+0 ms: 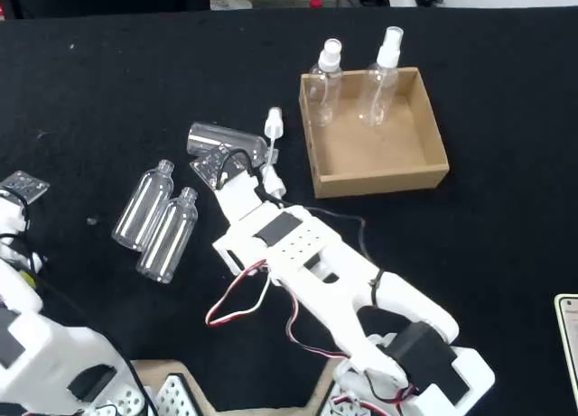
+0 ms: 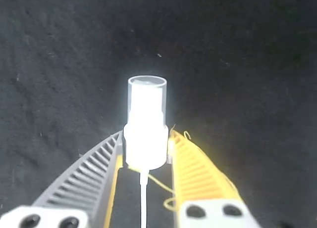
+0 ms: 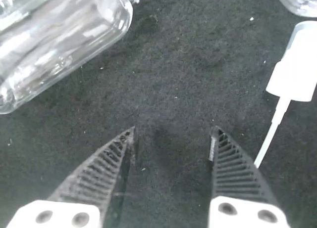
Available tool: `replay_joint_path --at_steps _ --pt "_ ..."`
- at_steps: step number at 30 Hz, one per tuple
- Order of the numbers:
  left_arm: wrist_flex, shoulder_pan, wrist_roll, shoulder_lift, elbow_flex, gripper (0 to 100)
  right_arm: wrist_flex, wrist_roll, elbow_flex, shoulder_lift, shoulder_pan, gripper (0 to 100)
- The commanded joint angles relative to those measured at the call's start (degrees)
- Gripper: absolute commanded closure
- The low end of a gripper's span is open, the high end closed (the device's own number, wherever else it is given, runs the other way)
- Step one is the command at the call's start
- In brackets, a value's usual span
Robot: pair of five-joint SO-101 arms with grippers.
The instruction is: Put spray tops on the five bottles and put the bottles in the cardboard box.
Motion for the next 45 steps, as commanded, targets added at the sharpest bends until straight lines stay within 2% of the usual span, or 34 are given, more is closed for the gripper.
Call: replay_joint_path --at_steps 1,4,7,13,16,19,23,26,30,35,39,45 --pt "8.09 0.66 -0.79 -10.02 -1.89 93 -1.32 0.09 -0.22 -0.13 0.79 78.9" --pt "13.45 2.24 4.84 -17.85 -1.1 93 -1.41 0.0 -0.22 -0.13 -0.44 78.7" --pt "13.1 4.97 16.18 -25.05 4.7 93 -1.41 0.0 -0.4 -0.13 -3.25 78.7" --pt "1.67 7.08 39.47 -38.77 21.93 93 -4.57 -0.7 -4.09 -0.04 -8.18 78.6" --pt "-0.18 6.73 48.44 -45.98 28.0 93 -7.21 -8.09 -6.11 -0.04 -7.74 78.6" --pt "-0.18 7.08 52.84 -52.84 32.66 93 -10.64 -15.03 -7.78 -0.04 -7.21 78.6" --pt "0.09 7.08 60.92 -61.36 36.44 93 -14.42 -21.45 -7.52 -0.04 -6.95 78.3" --pt "-0.97 7.25 66.9 -67.08 40.04 93 -18.29 -23.91 -5.58 0.57 -7.21 72.1" --pt "-4.84 6.73 69.1 -73.32 45.49 93 -21.63 -26.9 -5.32 3.47 -7.12 64.5" --pt "-7.65 6.73 69.1 -79.03 50.68 93 -22.86 -34.11 -8.75 11.47 -7.21 65.2" --pt "-7.47 6.73 69.01 -81.23 51.47 93 -22.68 -35.16 -12.79 18.95 -7.3 65.2" --pt "-7.47 6.73 69.01 -81.41 51.91 93 -14.68 -35.16 -18.59 22.29 -7.38 65.2"
